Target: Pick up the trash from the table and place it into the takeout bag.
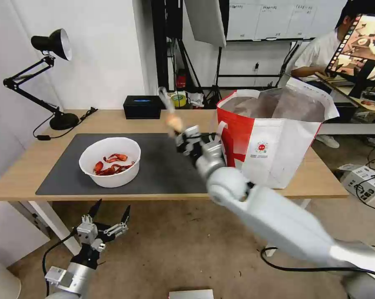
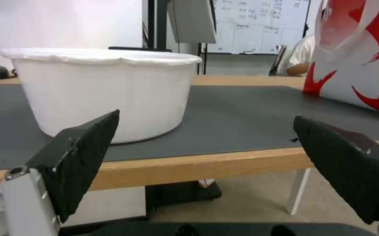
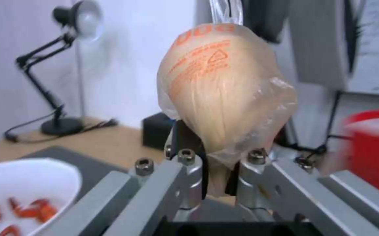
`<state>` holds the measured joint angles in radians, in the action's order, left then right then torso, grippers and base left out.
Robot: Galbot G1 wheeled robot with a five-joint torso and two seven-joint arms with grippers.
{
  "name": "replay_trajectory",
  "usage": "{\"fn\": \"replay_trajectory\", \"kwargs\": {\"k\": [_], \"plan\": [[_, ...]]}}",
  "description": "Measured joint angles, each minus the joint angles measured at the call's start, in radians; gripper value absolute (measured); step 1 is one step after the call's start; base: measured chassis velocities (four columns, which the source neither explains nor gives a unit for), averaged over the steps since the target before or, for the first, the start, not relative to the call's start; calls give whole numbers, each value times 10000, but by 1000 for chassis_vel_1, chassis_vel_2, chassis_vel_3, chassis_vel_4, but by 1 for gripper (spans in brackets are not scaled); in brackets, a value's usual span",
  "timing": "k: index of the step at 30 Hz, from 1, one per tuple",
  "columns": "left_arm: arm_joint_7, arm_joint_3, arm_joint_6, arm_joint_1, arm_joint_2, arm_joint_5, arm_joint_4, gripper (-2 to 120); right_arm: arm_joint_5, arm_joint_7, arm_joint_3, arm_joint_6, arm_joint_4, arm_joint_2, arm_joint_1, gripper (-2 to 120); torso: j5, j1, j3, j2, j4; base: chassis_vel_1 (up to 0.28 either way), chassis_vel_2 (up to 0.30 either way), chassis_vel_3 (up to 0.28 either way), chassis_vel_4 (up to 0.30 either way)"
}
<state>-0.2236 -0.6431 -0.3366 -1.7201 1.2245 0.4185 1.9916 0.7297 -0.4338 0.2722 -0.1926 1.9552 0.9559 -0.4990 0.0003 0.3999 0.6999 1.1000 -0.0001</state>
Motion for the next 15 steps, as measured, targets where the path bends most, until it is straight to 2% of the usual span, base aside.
{"fn": "replay_trajectory", "kwargs": {"k": [2, 3, 6, 10, 15], "plan": [[1, 13, 3, -55, 12, -14, 76, 100, -125, 48, -881, 255, 649, -672, -640, 6, 2, 0, 0, 0, -1, 0, 0, 0, 0], [1, 13, 3, -55, 12, -14, 76, 100, -125, 48, -881, 255, 649, -672, -640, 6, 2, 0, 0, 0, -1, 0, 0, 0, 0], [3, 63, 5, -119, 40, -82, 145, 100, -327, -108, -1909, 847, 1202, -1447, -1327, 6, 0, -1, -1, 1, -3, 0, 0, 0, 0], [3, 182, 16, -120, 72, -179, 182, 100, -363, -473, -2335, 1155, 1338, -1878, -1604, 6, 0, 0, 0, 0, -1, 0, 0, 0, 0], [4, 243, 39, -118, 97, -225, 204, 100, -283, -641, -2666, 1208, 1221, -2061, -1700, 5, -1, 0, 0, 1, 0, 0, 0, 0, 0]]}}
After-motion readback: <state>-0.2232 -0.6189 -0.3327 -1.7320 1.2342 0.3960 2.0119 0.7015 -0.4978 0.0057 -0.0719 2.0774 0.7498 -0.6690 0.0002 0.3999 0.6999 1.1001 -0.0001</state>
